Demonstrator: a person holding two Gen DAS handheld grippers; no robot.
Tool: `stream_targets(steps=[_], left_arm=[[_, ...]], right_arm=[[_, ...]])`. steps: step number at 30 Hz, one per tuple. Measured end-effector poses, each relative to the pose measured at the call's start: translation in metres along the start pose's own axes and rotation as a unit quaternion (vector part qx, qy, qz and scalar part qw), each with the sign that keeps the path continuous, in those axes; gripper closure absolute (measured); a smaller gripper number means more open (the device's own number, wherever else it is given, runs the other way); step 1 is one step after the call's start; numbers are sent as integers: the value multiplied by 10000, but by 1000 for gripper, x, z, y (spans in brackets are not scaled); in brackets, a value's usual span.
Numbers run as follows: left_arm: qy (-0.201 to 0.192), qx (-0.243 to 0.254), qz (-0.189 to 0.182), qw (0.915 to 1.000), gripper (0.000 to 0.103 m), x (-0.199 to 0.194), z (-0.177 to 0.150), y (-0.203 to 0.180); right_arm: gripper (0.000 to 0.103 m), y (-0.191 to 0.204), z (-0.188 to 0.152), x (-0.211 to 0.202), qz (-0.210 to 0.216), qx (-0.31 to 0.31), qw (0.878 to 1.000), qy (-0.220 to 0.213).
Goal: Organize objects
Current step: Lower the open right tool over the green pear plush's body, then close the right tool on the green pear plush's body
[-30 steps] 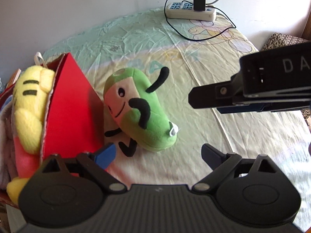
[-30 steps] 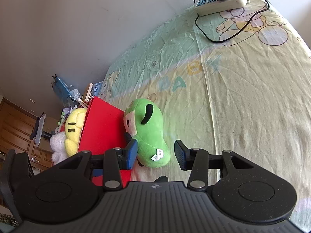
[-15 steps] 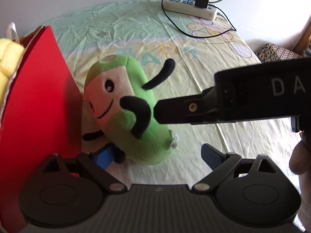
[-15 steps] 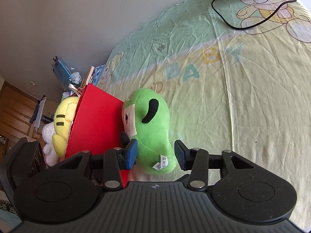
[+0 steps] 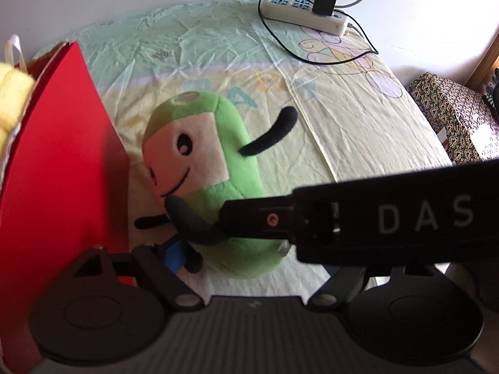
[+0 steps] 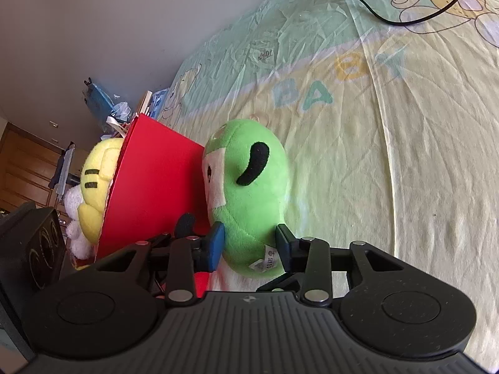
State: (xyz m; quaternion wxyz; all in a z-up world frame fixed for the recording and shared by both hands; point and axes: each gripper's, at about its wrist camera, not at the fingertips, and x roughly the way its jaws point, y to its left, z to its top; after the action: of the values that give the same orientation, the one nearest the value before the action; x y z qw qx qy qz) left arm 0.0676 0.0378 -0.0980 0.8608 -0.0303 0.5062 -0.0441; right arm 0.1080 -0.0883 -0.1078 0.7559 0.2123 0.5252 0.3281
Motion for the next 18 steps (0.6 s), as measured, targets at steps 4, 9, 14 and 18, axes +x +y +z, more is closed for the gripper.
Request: stream_targets(steps=[4, 9, 14, 18], left_arm=[[61, 6, -197, 9998, 21, -6, -6, -9], [108, 102, -479, 9987, 21, -16, -18, -26], [189, 407, -559, 9974, 21, -25, -30, -46], [255, 557, -597, 9963, 21, -30, -40, -58]], right_arm=[[64, 2, -13, -13, -125, -57, 9999, 14], [63, 1, -29, -34, -266, 56, 9996, -45], [63, 6, -50, -48, -494, -11, 9987, -78], [63, 3, -63, -58, -547, 140, 9983, -129]])
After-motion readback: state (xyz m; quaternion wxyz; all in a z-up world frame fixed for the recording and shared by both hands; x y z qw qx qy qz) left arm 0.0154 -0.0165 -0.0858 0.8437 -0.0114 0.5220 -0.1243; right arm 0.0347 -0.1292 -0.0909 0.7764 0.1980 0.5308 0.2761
